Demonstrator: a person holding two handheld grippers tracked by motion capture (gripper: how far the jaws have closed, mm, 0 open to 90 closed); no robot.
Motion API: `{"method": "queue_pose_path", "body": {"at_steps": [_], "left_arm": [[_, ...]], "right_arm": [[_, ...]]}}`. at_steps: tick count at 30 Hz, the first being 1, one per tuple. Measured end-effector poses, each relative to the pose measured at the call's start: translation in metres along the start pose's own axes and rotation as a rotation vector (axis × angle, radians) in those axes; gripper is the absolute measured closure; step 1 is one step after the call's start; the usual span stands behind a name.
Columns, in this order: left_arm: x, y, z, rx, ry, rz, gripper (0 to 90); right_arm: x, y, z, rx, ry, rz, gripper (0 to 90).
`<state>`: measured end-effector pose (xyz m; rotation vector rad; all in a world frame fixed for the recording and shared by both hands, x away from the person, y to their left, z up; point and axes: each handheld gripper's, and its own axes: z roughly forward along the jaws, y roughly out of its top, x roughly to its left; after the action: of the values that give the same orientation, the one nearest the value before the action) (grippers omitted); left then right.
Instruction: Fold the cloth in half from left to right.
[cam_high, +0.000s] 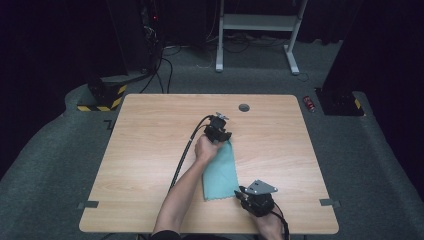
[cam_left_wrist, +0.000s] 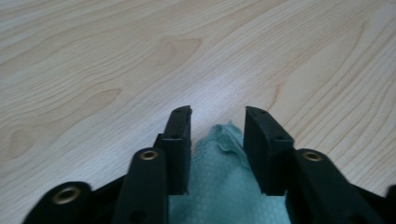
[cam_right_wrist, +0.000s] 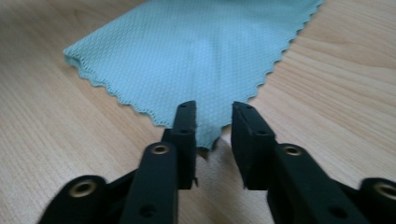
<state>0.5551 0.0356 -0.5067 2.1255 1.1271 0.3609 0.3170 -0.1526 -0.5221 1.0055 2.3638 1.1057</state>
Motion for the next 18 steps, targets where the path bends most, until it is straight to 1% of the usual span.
{"method": "queue_pose_path", "body": {"at_steps": [1,3,5,7,10,13,14,15,18], "left_arm": [[0.002,-0.002,-0.003,-0.012,0.009,-0.007,59.3],[0.006,-0.004,-0.01,-0.022,0.019,-0.013,57.0],[0.012,-0.005,-0.017,-0.038,0.031,-0.018,55.5],[0.017,-0.006,-0.024,-0.058,0.032,-0.039,54.2],[0.023,-0.008,-0.032,-0.066,0.032,-0.052,52.9],[0.024,-0.016,-0.038,-0.053,0.032,-0.04,51.8],[0.024,-0.019,-0.04,-0.05,0.037,-0.028,51.6],[0.024,-0.022,-0.041,-0.048,0.037,-0.026,51.5],[0.026,-0.029,-0.046,-0.038,0.045,-0.013,50.8]], "right_arm": [[-0.002,0.0,-0.001,-0.005,-0.001,0.008,68.2],[-0.004,0.0,-0.001,-0.016,-0.003,0.014,67.9],[-0.004,0.003,0.0,-0.024,-0.002,0.002,67.8],[-0.004,0.007,0.002,-0.018,0.001,-0.01,67.9],[-0.001,0.012,0.006,-0.015,0.005,-0.03,68.3],[0.001,0.014,0.011,-0.011,0.02,-0.037,68.3],[0.001,0.014,0.012,-0.01,0.024,-0.047,68.3],[0.002,0.015,0.014,-0.009,0.025,-0.053,68.3],[0.003,0.016,0.017,0.0,0.033,-0.056,68.1]]}}
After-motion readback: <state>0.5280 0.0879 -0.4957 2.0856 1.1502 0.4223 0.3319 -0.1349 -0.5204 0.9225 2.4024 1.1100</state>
